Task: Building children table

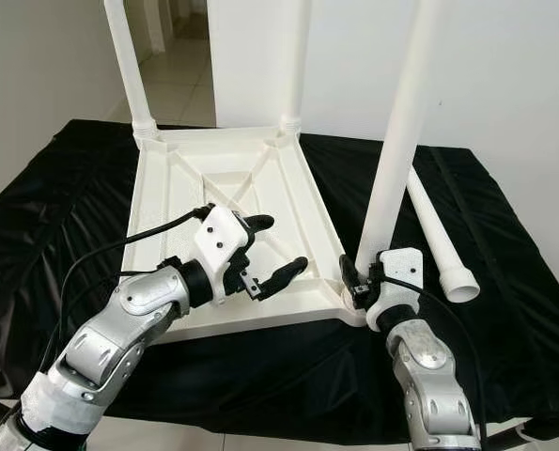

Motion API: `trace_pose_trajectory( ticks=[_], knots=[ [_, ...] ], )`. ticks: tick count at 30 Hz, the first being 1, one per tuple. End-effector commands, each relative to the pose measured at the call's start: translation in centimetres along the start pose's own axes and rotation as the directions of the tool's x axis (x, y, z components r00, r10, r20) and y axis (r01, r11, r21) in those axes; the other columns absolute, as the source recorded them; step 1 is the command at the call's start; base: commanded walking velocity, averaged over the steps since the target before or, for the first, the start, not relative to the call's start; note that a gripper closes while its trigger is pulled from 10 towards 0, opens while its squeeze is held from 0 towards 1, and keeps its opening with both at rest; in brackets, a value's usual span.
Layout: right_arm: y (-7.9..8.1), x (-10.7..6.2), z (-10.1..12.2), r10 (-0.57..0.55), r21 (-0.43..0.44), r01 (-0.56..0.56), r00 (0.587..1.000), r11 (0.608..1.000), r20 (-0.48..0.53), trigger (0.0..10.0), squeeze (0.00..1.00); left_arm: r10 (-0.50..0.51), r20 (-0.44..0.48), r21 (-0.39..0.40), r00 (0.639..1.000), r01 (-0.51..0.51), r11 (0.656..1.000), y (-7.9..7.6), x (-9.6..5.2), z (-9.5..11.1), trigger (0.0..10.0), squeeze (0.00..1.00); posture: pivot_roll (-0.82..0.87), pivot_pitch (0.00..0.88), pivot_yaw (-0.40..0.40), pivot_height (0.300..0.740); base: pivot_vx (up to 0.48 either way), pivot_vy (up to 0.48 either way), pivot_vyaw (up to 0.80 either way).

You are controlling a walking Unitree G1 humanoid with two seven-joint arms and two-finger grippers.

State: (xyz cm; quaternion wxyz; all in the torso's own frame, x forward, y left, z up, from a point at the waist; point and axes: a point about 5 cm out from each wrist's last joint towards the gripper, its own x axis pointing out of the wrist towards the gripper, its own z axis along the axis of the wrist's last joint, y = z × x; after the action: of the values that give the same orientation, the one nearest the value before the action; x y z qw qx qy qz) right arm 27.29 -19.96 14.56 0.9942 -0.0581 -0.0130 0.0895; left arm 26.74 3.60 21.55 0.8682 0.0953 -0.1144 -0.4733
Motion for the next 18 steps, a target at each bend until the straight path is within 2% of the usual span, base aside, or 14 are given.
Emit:
trace_pose_trajectory(
  ticks=[1,6,18],
  knots=[
    [-0.2,-0.7,-3.8,-0.015,0.029,0.021,0.98,0.999,-0.198,10.0,0.0,-0.038,0.0,0.007,0.999,0.038,0.999,-0.2,0.0,0.1,10.0,0.0,-0.02,0.085,0.017,0.74,0.0,0.0,0.0],
    [0.0,-1.2,-3.9,-0.017,0.028,0.023,0.982,0.999,-0.188,10.0,0.0,-0.035,0.0,0.008,0.999,0.035,0.999,-0.2,0.0,0.1,10.0,0.0,-0.02,0.085,0.017,0.74,0.0,0.0,0.0],
    [0.7,-3.5,-5.3,-0.05,0.084,0.061,0.99,0.995,-0.129,10.0,0.0,-0.036,0.003,0.007,0.999,0.036,0.999,-0.1,0.0,0.1,10.0,0.0,-0.03,0.085,0.02,0.74,0.0,0.0,0.0]
  ],
)
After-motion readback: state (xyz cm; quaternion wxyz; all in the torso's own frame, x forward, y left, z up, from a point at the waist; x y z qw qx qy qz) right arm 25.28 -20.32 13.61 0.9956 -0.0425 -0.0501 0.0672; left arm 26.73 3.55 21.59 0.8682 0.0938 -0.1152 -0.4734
